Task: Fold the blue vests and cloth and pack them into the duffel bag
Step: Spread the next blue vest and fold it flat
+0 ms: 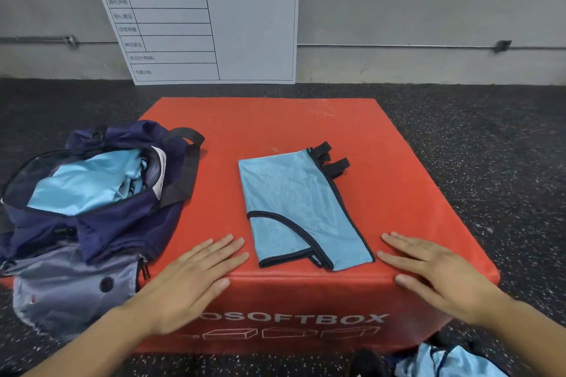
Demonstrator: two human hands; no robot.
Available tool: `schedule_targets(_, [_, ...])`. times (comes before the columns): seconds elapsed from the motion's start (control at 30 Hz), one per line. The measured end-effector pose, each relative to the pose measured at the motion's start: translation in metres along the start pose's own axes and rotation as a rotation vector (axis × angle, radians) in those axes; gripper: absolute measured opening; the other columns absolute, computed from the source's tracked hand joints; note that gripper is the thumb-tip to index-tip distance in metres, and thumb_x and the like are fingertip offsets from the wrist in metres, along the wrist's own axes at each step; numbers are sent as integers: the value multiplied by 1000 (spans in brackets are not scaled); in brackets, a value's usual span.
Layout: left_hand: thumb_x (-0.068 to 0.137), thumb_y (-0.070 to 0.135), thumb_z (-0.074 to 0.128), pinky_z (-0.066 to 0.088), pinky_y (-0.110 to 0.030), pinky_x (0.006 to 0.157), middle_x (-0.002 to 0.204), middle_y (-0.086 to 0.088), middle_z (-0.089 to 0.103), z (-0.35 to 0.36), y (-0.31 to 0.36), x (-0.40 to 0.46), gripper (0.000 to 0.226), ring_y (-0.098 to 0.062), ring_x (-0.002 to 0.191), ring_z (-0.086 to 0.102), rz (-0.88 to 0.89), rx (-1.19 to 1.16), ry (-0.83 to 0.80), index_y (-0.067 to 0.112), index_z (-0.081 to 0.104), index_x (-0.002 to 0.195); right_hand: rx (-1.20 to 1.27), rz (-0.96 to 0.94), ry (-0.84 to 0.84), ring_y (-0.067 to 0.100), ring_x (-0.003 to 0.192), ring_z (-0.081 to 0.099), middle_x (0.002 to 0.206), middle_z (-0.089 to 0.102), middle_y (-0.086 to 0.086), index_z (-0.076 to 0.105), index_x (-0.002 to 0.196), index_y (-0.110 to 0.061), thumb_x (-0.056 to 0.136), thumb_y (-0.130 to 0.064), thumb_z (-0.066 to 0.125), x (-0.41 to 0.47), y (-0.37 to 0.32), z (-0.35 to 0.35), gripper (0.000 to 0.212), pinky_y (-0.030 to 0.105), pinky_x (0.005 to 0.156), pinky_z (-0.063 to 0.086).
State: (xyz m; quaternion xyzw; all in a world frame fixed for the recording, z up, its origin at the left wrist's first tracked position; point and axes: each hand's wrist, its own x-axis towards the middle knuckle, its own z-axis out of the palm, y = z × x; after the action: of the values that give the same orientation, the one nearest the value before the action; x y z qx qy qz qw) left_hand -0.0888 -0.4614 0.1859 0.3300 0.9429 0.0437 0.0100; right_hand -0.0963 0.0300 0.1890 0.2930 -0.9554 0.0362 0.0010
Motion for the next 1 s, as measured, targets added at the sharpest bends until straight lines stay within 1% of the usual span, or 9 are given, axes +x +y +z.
schedule_targets(0.13, [109,51,18,-1,-31,124,166,24,-4,-1,0,2,48,0,153,-8,17,0,15,50,12,157,-32,-30,57,0,154,15,168,13,-21,35,151,-54,107,-57,37,-2,7,-1,45,38,122,33])
schedule_targets(0.23, [109,52,20,-1,-32,123,167,20,-5,1,2,11,48,-3,154,-9,48,29,36,50,14,157,-73,-108,43,4,156,11,170,7,-16,39,150,-52,107,-56,37,8,-3,-3,44,36,124,24])
schedule_targets(0.43, [109,53,24,2,-36,123,169,10,-1,4,9,34,48,-11,155,-6,80,103,90,36,53,143,-80,-120,-38,8,157,-8,170,-11,-16,33,150,-59,108,-59,26,24,-17,-11,42,40,126,8])
schedule_targets(0.53, [109,53,24,1,-35,123,169,10,-2,3,15,44,45,-10,155,-6,114,105,97,36,59,132,-96,-135,-80,8,156,-14,168,-15,-19,36,151,-54,108,-58,22,36,-25,-16,45,38,129,4])
schedule_targets(0.63, [109,52,25,2,-34,123,169,12,3,2,20,48,45,-8,155,-3,127,74,95,33,57,135,-99,-170,-90,7,155,-15,168,-13,-20,38,153,-45,110,-54,20,48,-36,-13,48,37,128,0])
schedule_targets(0.73, [109,53,21,1,-31,123,168,17,5,1,21,46,51,-3,154,-4,122,18,71,30,50,145,-77,-194,-75,3,155,-9,168,1,-23,39,154,-40,111,-49,22,56,-42,-11,47,34,127,7])
schedule_targets(0.87, [109,53,20,-6,-18,121,165,21,10,-7,21,34,52,10,149,-8,71,-139,36,31,47,148,42,-216,3,-5,152,14,158,38,-24,56,139,-39,109,-43,33,66,-53,-14,37,35,124,23])
schedule_targets(0.93, [110,49,23,0,-13,120,161,23,24,-13,21,27,48,17,146,4,24,-260,45,35,48,148,192,-197,53,-8,145,31,145,56,-20,66,125,-39,106,-43,44,73,-63,-18,30,36,119,32])
schedule_targets(1.0, [110,42,27,14,-12,117,144,38,45,-23,22,20,41,17,138,29,-31,-435,101,41,53,142,389,-146,123,-6,127,54,126,68,-23,73,118,-38,100,-44,58,80,-71,-26,24,28,112,38])
